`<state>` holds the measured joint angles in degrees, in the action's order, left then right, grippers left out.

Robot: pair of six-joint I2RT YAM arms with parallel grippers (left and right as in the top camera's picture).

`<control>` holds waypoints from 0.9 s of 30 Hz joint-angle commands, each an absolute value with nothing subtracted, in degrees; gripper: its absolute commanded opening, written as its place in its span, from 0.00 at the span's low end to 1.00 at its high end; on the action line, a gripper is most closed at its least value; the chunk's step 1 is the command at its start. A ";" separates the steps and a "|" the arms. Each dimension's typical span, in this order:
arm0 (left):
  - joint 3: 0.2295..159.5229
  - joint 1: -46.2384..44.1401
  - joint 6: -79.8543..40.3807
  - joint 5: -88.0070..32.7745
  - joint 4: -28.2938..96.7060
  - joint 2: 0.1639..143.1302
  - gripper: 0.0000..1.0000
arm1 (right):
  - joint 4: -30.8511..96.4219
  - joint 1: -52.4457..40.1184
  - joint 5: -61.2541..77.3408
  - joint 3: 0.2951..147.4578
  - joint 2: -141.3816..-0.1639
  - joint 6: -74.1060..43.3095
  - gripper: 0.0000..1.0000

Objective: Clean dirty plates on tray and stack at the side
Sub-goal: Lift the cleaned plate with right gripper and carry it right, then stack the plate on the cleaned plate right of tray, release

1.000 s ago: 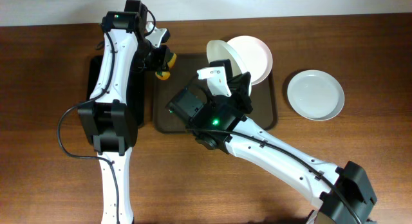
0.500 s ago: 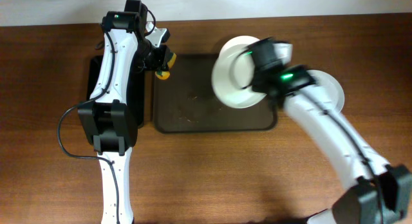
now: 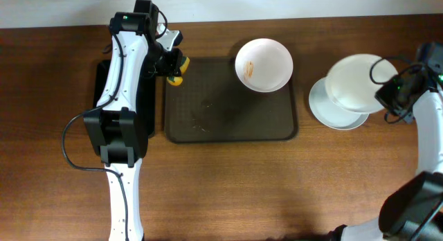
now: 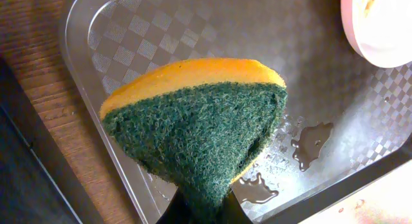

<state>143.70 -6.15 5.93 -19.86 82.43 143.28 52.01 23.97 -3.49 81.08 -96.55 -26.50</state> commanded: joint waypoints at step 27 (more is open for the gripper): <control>144.35 -5.91 5.19 -19.88 81.82 143.57 0.01 | 46.26 19.33 0.23 75.90 -105.03 -22.26 0.52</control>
